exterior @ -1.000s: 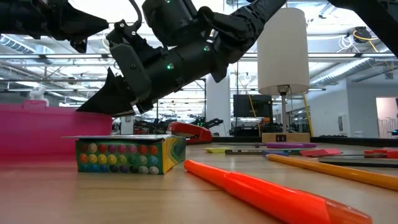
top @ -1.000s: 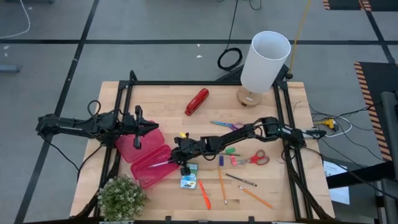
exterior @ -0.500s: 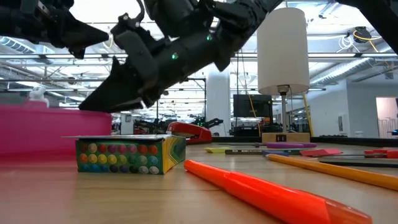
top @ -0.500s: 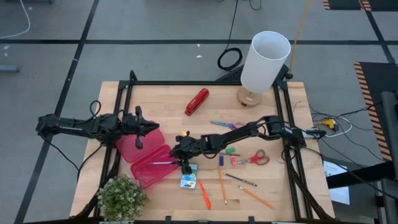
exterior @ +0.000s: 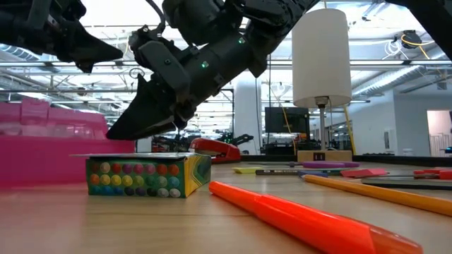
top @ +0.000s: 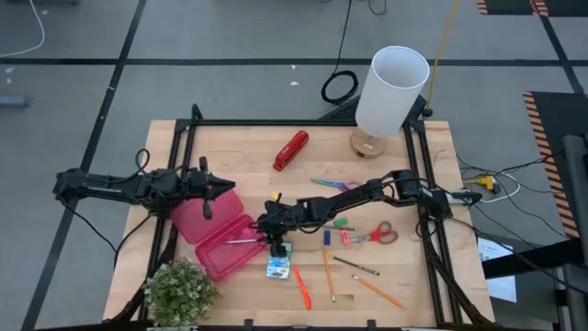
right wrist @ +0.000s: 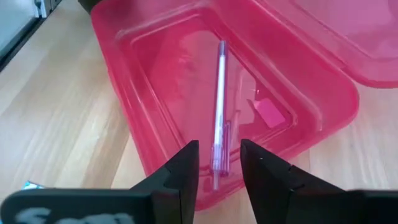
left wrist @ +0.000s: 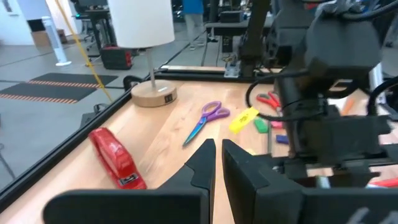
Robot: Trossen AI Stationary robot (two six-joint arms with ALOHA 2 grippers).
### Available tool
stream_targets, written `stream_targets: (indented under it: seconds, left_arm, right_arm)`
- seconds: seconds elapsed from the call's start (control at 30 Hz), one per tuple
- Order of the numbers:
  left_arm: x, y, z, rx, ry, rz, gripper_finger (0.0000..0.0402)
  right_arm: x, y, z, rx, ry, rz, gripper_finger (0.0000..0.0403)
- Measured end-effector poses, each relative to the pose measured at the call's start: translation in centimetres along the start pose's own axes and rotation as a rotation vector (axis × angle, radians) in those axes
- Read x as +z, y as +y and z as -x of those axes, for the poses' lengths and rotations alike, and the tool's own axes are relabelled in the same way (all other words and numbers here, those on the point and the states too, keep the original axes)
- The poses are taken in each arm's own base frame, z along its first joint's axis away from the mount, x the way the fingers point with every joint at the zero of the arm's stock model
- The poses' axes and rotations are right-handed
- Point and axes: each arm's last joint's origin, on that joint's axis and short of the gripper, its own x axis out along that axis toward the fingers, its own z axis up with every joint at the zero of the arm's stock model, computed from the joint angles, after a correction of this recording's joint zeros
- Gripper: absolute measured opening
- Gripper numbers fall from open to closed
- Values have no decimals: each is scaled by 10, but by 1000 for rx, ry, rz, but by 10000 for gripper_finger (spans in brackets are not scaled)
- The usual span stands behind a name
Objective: Pack school essentials
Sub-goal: Put the dark blue pencil into the red supply box
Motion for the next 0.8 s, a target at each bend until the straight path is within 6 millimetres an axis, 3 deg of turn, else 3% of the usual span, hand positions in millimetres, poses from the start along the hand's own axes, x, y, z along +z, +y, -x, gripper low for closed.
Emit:
stream_targets:
  seconds: [0.2, 0.37, 0.43, 0.6, 0.8]
  left_arm:
    - [-1, 0, 0, 10, 6, -1, 33]
    - [-1, 0, 0, 9, 7, -2, 33]
    - [-1, 0, 0, 9, 7, -1, 33]
    - [0, 0, 0, -2, 5, -1, 33]
    - [-1, 0, 0, -5, 6, 7, 33]
  right_arm:
    - [12, 3, 13, 5, -19, 2, 121]
    - [30, 13, 46, 6, 20, 26, 147]
    - [28, 21, 63, 13, 81, 40, 158]
    - [-3, 42, 102, -18, 259, 42, 169]
    - [-58, 59, 150, -162, 288, 16, 162]
